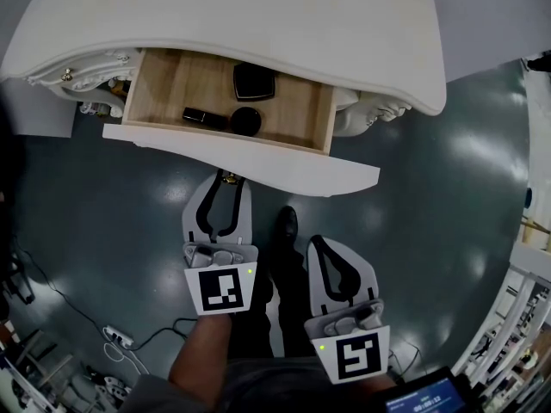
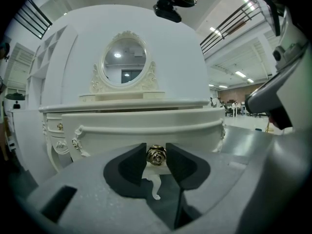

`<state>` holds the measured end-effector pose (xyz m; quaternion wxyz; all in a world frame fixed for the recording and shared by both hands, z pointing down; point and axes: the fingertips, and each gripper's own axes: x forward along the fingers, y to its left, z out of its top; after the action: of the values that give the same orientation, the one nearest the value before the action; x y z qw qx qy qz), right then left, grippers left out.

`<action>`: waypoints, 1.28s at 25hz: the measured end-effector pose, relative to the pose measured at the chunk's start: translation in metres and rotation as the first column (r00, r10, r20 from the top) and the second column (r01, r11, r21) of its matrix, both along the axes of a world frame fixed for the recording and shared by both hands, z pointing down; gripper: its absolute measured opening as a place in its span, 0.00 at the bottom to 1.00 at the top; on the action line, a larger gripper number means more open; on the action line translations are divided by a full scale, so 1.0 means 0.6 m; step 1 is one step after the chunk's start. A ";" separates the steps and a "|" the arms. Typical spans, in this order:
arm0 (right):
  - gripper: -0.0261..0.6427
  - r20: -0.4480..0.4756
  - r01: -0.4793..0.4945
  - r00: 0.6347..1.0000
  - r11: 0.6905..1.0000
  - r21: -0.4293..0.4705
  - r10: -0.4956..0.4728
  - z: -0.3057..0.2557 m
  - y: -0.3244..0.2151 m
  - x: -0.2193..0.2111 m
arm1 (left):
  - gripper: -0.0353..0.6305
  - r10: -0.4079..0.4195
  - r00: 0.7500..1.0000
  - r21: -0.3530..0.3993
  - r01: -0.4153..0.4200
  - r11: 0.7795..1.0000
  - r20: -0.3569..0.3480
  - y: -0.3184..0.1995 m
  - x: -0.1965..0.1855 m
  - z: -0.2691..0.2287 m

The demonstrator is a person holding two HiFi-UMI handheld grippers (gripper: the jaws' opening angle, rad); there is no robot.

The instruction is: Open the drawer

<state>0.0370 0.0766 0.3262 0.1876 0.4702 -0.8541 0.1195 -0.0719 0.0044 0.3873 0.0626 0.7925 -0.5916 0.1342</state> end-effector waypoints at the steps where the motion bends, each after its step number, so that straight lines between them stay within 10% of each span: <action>1: 0.06 0.000 0.001 1.000 1.000 0.001 -0.001 -0.001 0.002 -0.001 | 0.25 0.004 1.000 -0.001 -0.004 1.000 0.003 0.003 0.000 0.000; 32: 0.06 -0.004 0.018 1.000 0.999 0.030 -0.018 -0.021 0.049 -0.045 | 0.25 0.022 1.000 -0.015 -0.022 1.000 0.005 0.078 -0.007 -0.003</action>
<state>0.0101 0.1060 0.3139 0.1833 0.4656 -0.8595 0.1038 -0.0761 0.0511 0.3857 0.0655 0.7980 -0.5821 0.1415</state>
